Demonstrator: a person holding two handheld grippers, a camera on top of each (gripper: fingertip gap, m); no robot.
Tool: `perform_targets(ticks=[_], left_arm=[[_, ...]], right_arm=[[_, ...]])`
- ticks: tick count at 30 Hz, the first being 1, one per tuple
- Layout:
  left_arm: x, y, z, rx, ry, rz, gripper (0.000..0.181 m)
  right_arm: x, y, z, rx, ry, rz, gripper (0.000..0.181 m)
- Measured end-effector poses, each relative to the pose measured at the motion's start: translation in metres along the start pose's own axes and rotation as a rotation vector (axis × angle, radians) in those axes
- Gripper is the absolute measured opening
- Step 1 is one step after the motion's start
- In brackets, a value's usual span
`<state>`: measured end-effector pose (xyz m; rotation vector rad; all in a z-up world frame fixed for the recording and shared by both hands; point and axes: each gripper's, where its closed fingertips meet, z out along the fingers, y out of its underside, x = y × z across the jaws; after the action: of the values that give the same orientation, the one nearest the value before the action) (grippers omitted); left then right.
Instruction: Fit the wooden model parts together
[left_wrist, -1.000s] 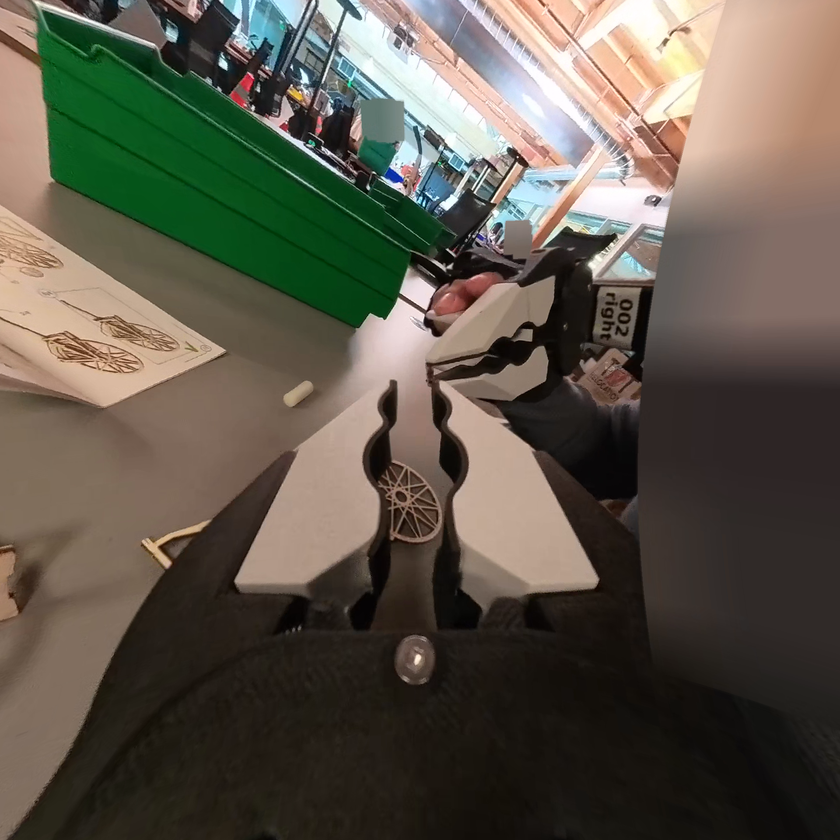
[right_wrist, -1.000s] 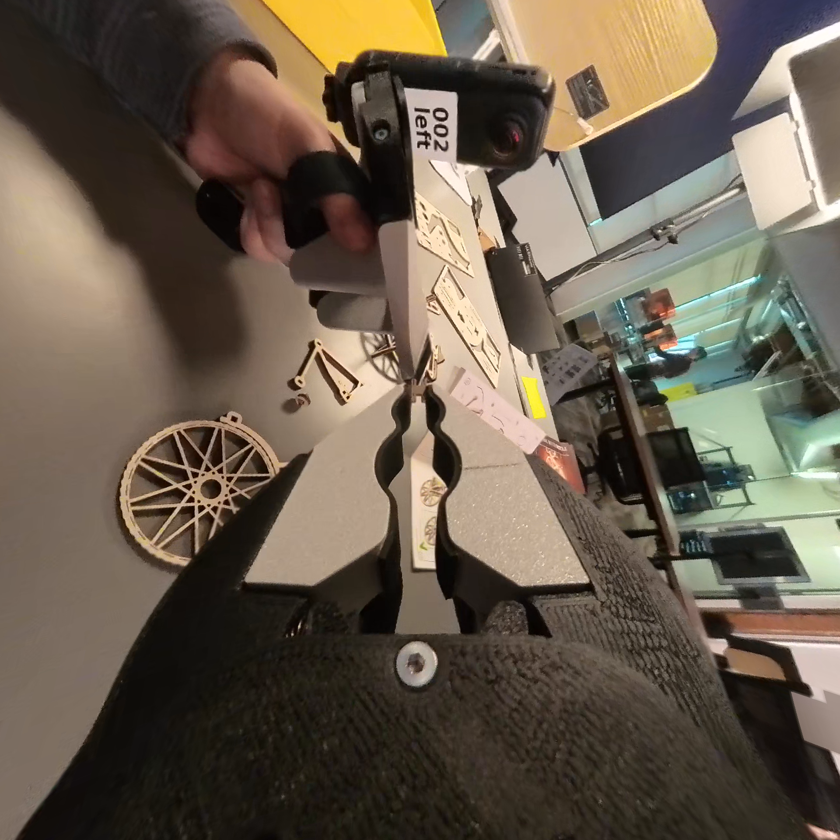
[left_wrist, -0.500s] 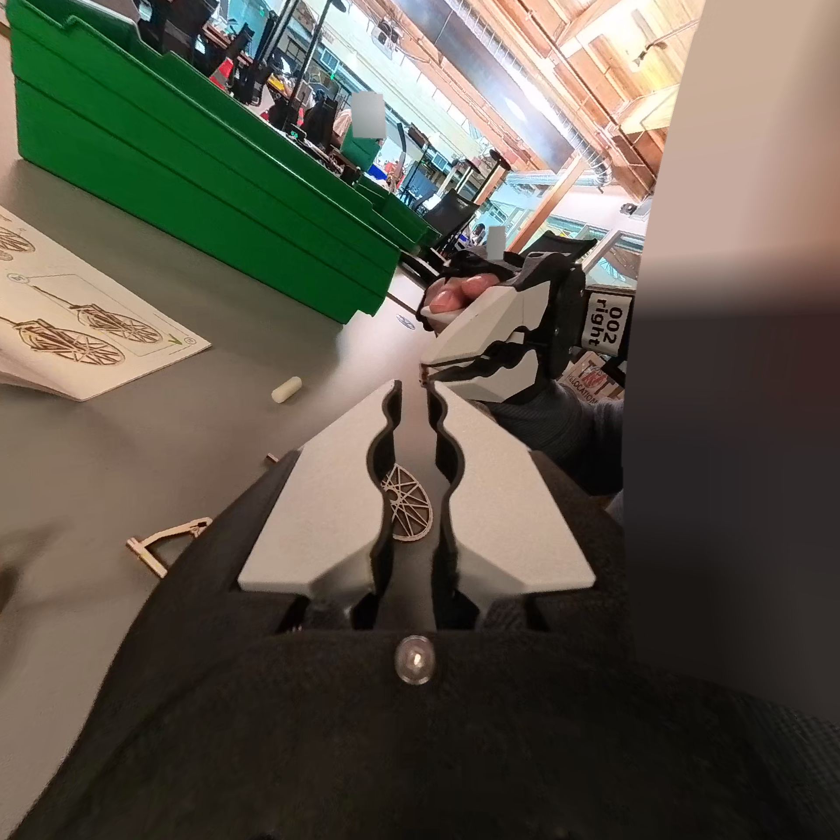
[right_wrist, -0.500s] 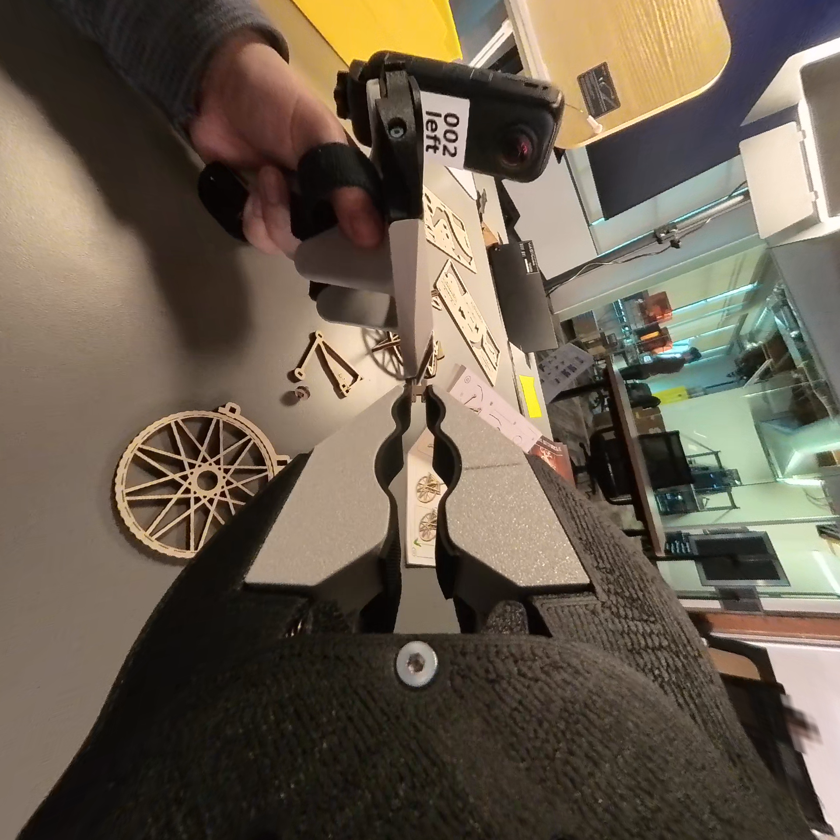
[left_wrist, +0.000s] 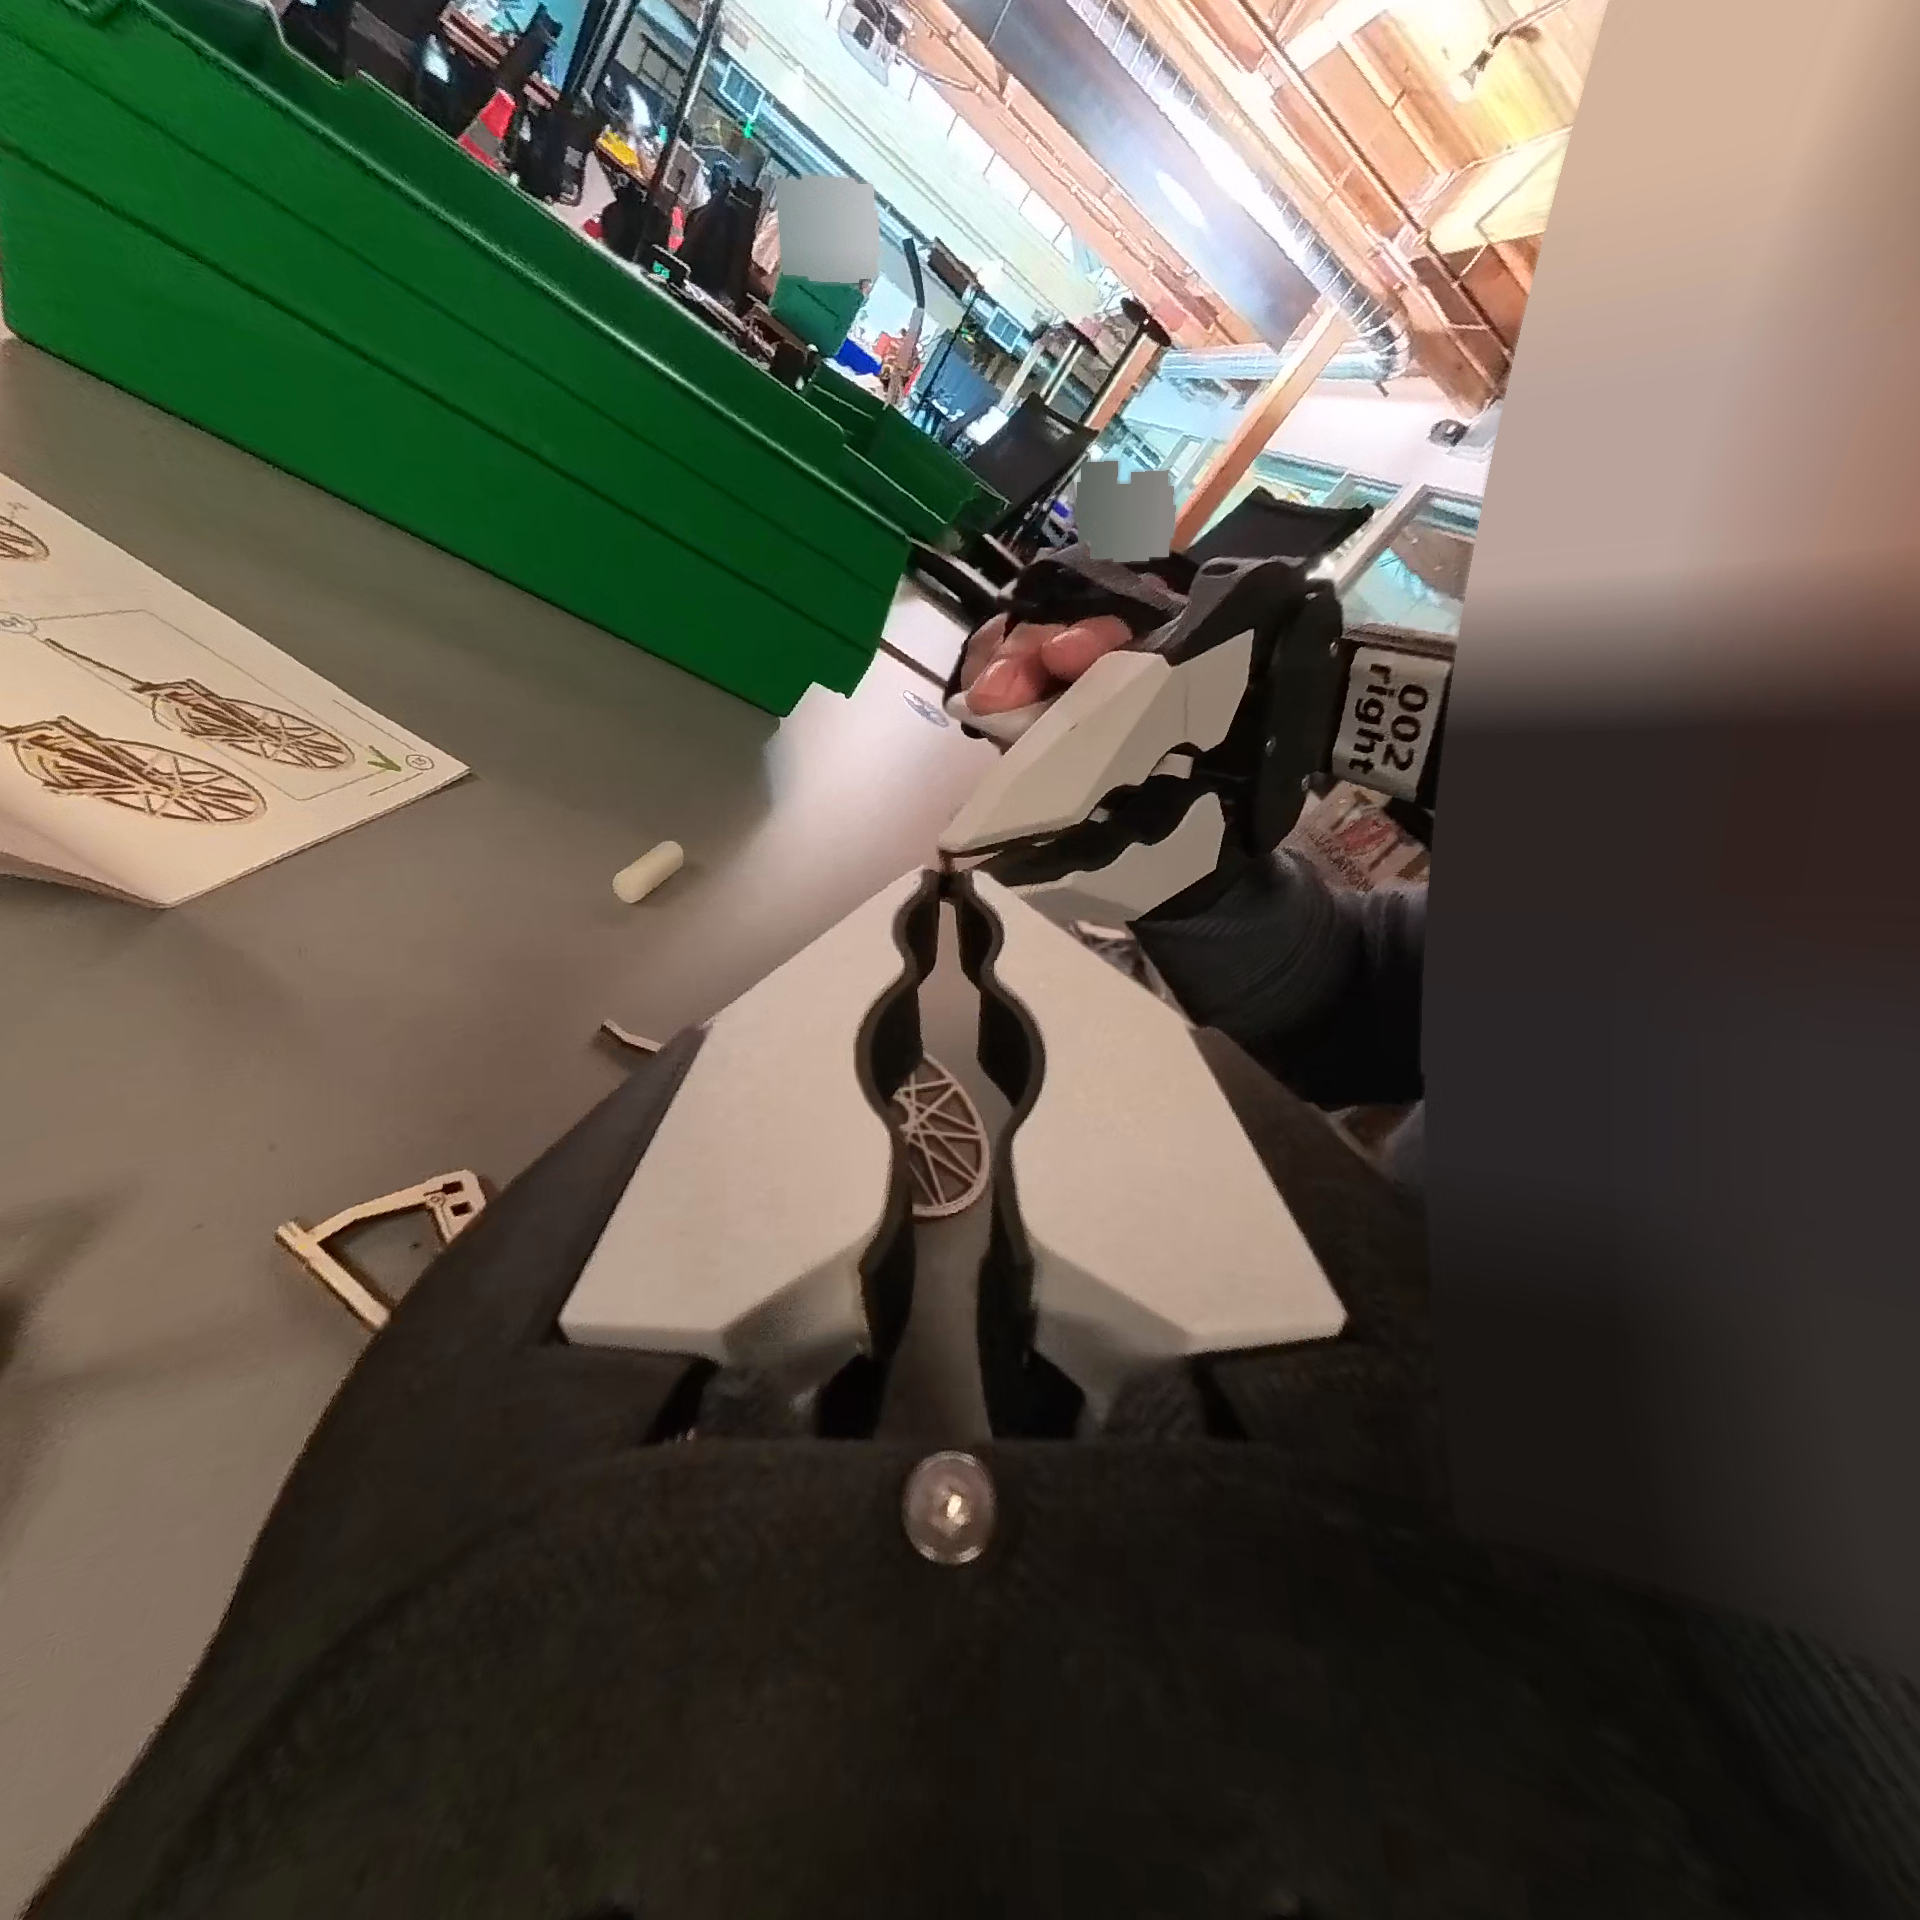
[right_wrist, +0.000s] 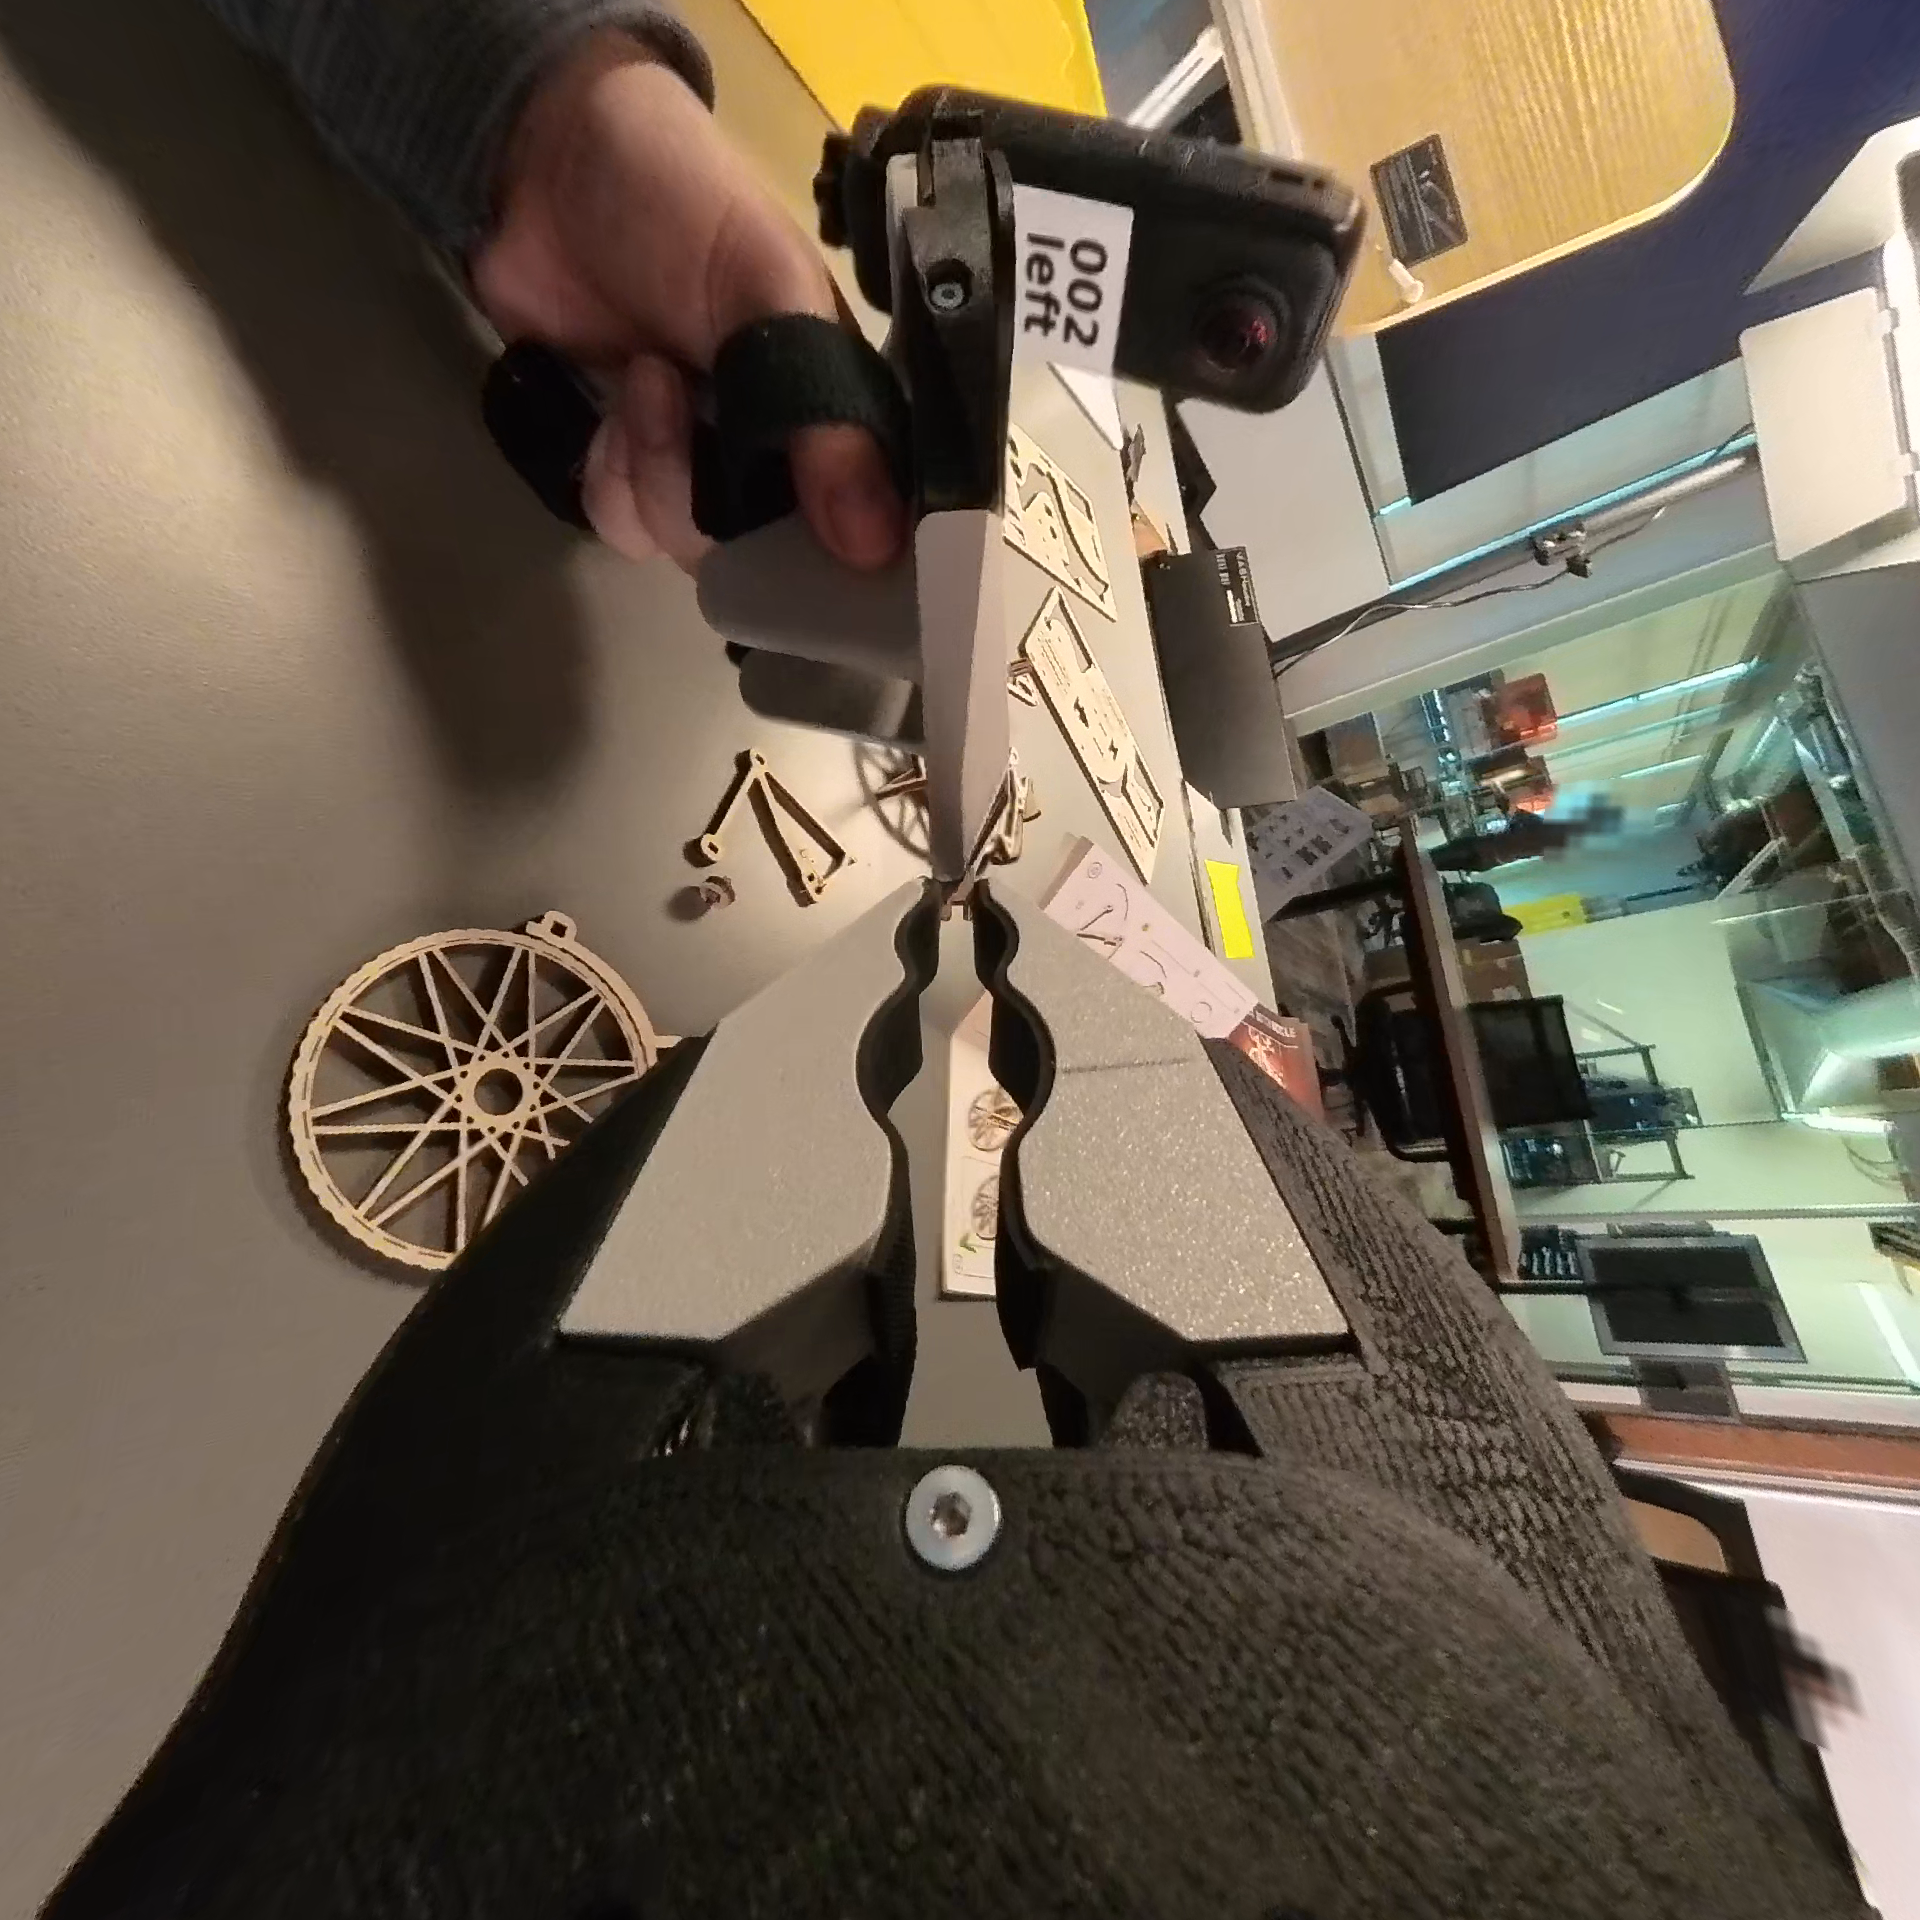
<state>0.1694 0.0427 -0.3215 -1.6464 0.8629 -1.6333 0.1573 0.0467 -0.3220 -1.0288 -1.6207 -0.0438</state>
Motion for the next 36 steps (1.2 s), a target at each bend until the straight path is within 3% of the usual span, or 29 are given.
perform_targets(ticks=[4, 7, 11, 17, 24, 26, 28, 31, 36], left_arm=[[0.001, -0.001, -0.001, -0.003, -0.028, 0.06, 0.001], [-0.005, -0.007, -0.007, 0.018, -0.097, 0.127, 0.001], [-0.008, -0.015, -0.013, 0.056, -0.143, 0.167, 0.001], [-0.009, -0.016, -0.014, 0.066, -0.149, 0.176, 0.001], [-0.01, -0.026, -0.02, 0.132, -0.18, 0.201, 0.002], [-0.009, -0.038, -0.027, 0.199, -0.239, 0.272, 0.001], [-0.007, -0.049, -0.034, 0.24, -0.343, 0.409, 0.001], [0.001, -0.062, -0.043, 0.27, -0.512, 0.661, 0.001], [0.008, -0.067, -0.045, 0.256, -0.674, 0.887, 0.001]], right_arm=[[0.004, 0.004, -0.005, 0.036, -0.005, 0.163, 0.014], [0.011, 0.054, -0.016, -0.043, -0.004, 0.509, 0.026], [-0.021, 0.116, -0.02, -0.224, -0.103, 0.763, 0.028], [-0.028, 0.121, -0.012, -0.222, -0.186, 0.937, 0.024], [-0.034, 0.124, -0.001, -0.286, -0.22, 0.922, 0.007], [-0.009, 0.103, 0.006, -0.19, -0.101, 0.948, 0.007], [0.024, 0.057, 0.008, 0.002, 0.024, 1.004, 0.007], [0.061, 0.009, 0.002, 0.144, 0.169, 0.993, 0.006], [0.066, -0.025, 0.006, 0.16, 0.151, 0.976, 0.006]])
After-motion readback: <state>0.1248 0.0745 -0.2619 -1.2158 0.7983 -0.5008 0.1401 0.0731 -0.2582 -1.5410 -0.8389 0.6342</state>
